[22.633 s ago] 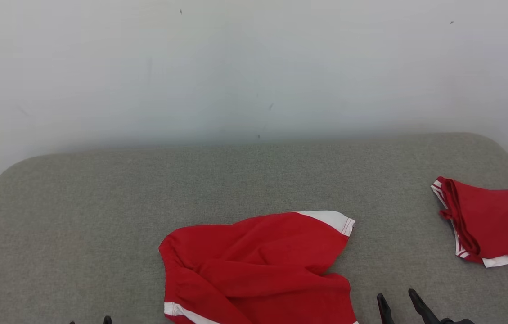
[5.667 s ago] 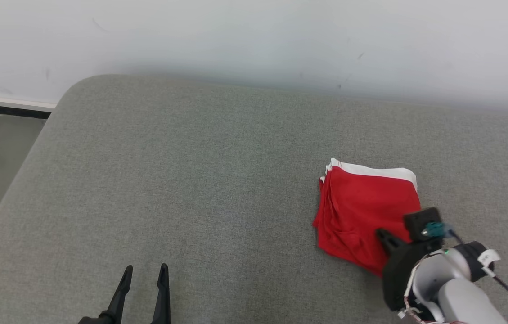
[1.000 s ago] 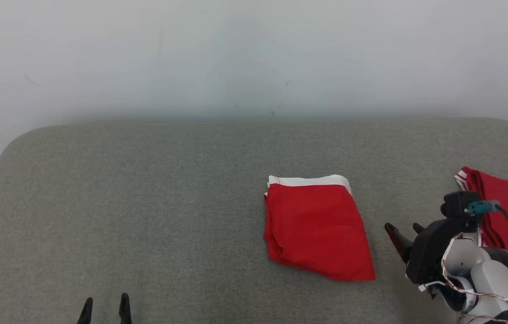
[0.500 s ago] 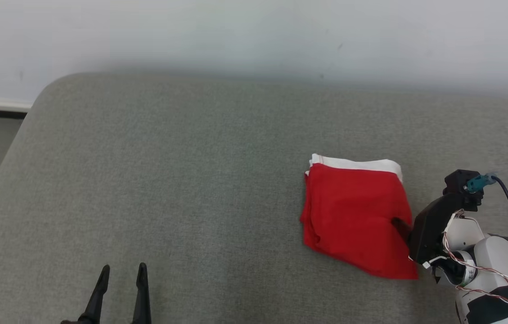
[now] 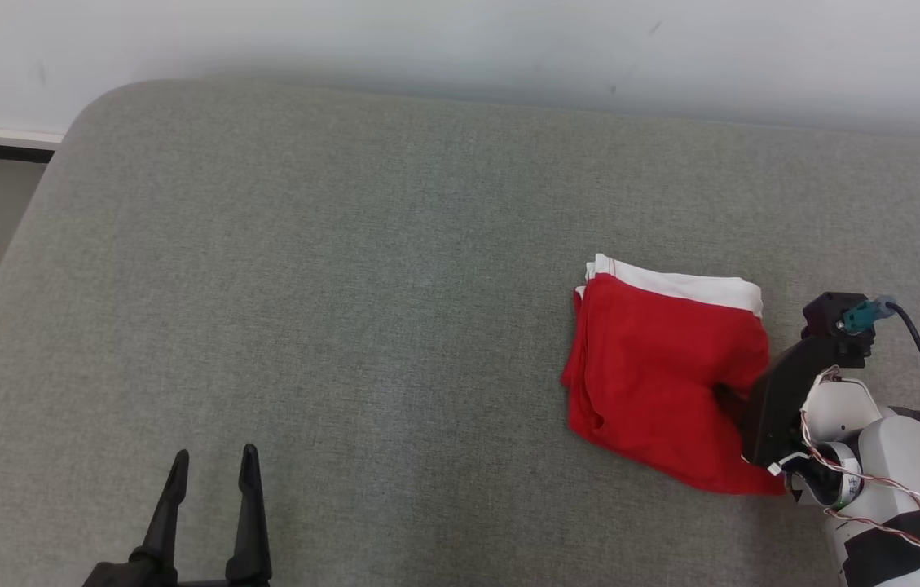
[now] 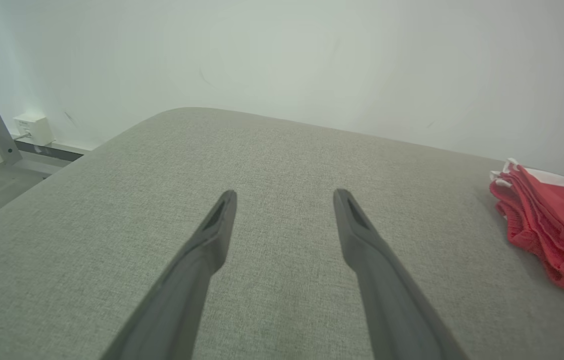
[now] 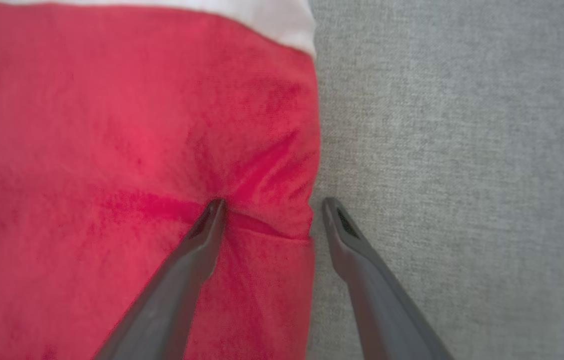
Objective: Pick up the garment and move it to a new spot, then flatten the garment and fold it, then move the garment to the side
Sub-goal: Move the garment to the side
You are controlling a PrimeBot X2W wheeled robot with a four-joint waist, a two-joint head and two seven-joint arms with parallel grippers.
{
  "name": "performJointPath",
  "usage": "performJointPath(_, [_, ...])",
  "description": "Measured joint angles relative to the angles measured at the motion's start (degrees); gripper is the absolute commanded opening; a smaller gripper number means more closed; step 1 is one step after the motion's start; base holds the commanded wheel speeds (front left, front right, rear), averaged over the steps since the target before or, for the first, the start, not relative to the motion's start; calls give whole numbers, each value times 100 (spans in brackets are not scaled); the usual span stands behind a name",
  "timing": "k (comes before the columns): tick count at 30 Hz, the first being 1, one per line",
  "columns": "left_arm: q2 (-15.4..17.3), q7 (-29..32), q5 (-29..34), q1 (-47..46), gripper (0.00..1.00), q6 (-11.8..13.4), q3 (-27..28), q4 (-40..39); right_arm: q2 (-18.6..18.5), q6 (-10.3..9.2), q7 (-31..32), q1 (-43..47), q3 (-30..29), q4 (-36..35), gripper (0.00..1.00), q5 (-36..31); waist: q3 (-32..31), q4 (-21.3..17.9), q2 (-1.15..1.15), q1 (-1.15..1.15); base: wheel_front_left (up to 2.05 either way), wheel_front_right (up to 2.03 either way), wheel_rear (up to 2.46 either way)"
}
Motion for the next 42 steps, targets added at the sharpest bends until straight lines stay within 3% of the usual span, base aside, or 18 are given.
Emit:
performJointPath(1, [0, 0, -1, 0, 100, 3, 12, -12, -8, 0, 33, -1, 38, -22, 83, -2, 6, -19, 0, 0, 0, 0, 0])
performJointPath(2, [-1, 0, -4, 0, 100, 30, 26, -24, -19, -1, 65, -2, 86, -52, 59, -11, 11, -41, 0, 0, 0, 0, 0])
performJointPath(4, [2, 0, -15, 1, 100, 59, 67, -37, -40, 0, 116, 1, 171, -109, 3, -25, 14, -90, 0, 0, 0, 0, 0])
performJointPath(5, [0, 0, -19, 3, 100, 75, 70, -44, -55, 0, 124, 5, 221, -146, 0, -37, 13, -116, 0, 0, 0, 0, 0])
performJointPath(18, [1, 0, 2, 103, 100, 158, 227, -62, -806, 0, 253, -323, 1390, -641, 0, 38, -64, -665, 0, 0, 0, 0, 0])
performJointPath(27, [-2, 0, 55, 110, 100, 296, 172, -99, -1489, 0, 336, -1176, 2702, -814, 0, 183, -75, -1275, 1, 0, 0, 0, 0])
performJointPath(42, [-2, 0, 194, -131, 100, 248, 40, -211, -2158, 0, -431, -2063, 3382, -517, 0, 334, 252, -2084, 1, 0, 0, 0, 0])
